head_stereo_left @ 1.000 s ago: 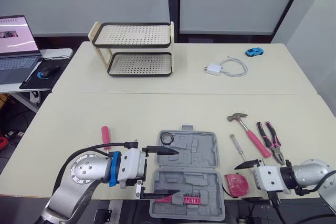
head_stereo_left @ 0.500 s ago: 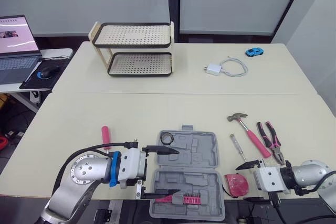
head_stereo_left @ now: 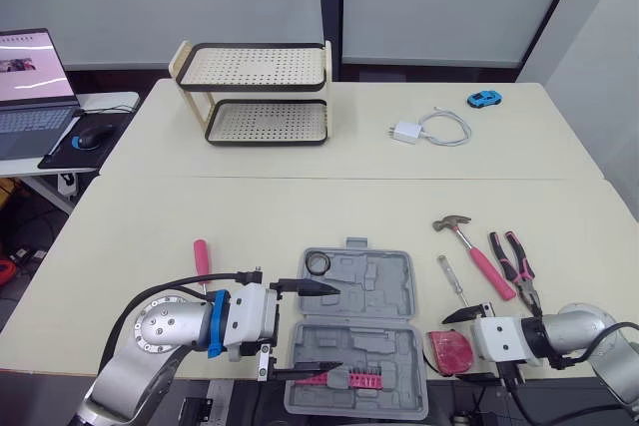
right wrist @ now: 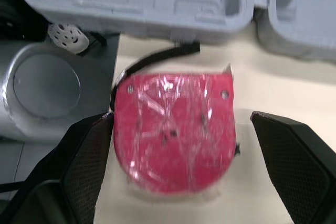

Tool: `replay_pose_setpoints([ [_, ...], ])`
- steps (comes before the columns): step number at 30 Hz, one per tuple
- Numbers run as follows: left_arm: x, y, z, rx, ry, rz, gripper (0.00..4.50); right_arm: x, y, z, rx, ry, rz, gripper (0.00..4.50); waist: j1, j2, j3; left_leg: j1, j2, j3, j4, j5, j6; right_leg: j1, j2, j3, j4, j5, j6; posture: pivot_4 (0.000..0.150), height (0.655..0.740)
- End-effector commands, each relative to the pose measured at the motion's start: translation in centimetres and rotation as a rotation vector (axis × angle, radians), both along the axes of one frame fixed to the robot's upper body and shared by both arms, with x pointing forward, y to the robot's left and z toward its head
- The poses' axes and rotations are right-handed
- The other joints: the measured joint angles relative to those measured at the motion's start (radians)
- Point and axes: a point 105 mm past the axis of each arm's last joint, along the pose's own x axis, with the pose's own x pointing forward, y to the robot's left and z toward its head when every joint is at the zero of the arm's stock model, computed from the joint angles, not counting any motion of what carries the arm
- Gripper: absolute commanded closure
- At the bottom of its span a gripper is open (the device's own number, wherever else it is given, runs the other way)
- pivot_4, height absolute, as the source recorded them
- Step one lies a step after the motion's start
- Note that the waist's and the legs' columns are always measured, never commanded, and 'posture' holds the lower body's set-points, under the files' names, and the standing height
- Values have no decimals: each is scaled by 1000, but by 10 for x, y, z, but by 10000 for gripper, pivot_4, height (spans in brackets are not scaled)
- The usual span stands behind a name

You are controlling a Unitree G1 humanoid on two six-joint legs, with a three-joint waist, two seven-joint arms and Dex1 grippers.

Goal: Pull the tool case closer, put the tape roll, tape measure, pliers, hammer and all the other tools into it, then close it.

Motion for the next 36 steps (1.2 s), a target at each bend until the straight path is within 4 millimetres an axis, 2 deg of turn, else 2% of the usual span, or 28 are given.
replay_pose_setpoints([
  [1,-2,-2,6,-8,-38,-17,0,1,6,9,11,-13,14,419,1,0,0,0,0,0,0,0,0,0,0,0,0,0,0,1500,7400],
  [4,-2,-2,6,-9,-39,-16,0,-4,1,2,-3,-2,5,5908,5,0,0,0,0,0,0,0,0,0,0,0,0,0,0,1500,7400],
  [6,-3,-2,6,-9,-39,-15,0,-7,-7,-7,-17,6,-6,12273,6,0,0,0,0,0,0,0,0,0,0,0,0,0,0,1500,7400],
  [7,-3,-2,6,-9,-39,-15,0,-8,-11,-12,-26,13,-14,13458,6,0,0,0,0,0,0,0,0,0,0,0,0,0,0,1500,7400],
  [10,-3,-2,5,-9,-39,-13,0,-7,-21,-25,-32,28,-42,13666,5,-2,-1,1,0,0,0,0,0,1,0,0,0,0,0,1500,7400],
  [14,-2,-2,5,-8,-41,-11,0,-3,-26,-26,-26,22,-39,13671,5,-7,-4,3,0,0,0,0,0,4,0,-1,-1,0,0,1500,7400],
  [20,-3,-1,4,-6,-41,-12,0,7,-26,-2,-7,-17,-56,13671,6,-5,-3,3,0,0,1,0,0,4,-1,1,-2,1,2,1500,7400],
  [26,-2,1,5,-5,-44,-6,0,3,-30,2,-4,-12,-105,13671,8,-4,-3,2,0,0,1,0,0,4,-1,0,-3,1,2,1500,7400],
  [31,5,8,10,3,-56,26,0,21,0,47,37,-36,-156,13671,5,1,0,1,0,-1,0,0,0,2,-1,1,-2,1,2,1500,7400],
  [34,6,11,11,7,-57,34,0,23,9,59,40,-28,-174,13671,5,2,0,1,0,-1,0,0,0,0,0,2,-1,1,2,1500,7400],
  [36,8,18,13,22,-59,63,0,27,22,79,46,-54,-181,13671,8,1,1,0,0,-1,0,0,0,1,0,0,-2,1,2,1500,7400],
])
